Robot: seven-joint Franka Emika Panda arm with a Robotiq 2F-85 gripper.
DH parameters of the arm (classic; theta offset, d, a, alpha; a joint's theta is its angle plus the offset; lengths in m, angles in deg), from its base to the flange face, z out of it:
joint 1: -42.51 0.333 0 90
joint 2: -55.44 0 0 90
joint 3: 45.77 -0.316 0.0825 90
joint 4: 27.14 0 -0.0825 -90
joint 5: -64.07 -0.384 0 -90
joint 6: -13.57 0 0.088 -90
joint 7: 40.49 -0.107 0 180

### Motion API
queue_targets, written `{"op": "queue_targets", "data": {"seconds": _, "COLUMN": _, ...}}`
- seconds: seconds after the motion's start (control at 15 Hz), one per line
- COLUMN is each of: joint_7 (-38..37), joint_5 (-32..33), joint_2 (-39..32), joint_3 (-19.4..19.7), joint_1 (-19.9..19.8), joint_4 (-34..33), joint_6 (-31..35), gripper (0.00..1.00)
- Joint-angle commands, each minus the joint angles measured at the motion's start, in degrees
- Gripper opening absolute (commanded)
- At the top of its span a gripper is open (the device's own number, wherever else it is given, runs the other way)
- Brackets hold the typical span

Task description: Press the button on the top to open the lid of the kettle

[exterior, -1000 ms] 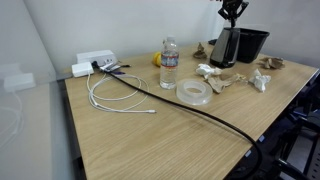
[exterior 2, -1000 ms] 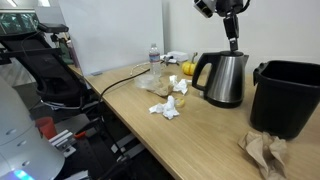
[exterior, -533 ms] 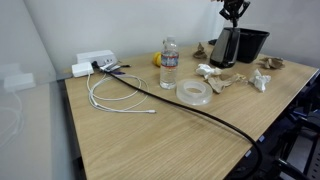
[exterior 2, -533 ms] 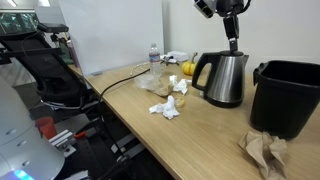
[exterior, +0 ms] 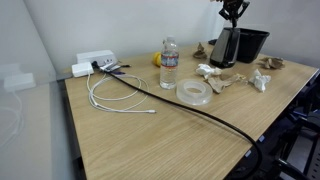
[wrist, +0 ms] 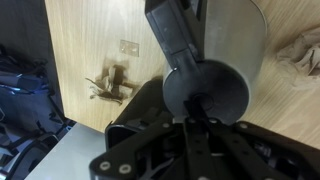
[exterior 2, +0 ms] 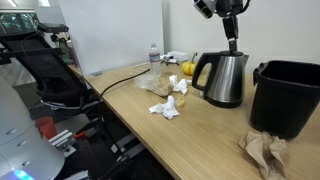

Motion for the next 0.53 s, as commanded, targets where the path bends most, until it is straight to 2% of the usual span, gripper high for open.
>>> {"op": "queue_targets", "data": {"seconds": 0.0, "joint_7": 0.29, "joint_5": -0.07, "joint_2": -1.31, "joint_3": -0.07, "joint_1": 0.16, "joint_4": -1.4, "joint_6": -0.92, "gripper": 0.0}}
{"op": "queue_targets", "data": {"seconds": 0.47, "joint_7": -0.61, "joint_5": 1.28, "joint_2": -2.32, "joint_3": -0.04, "joint_1": 1.29, "joint_4": -1.64, "joint_6": -0.87, "gripper": 0.0}}
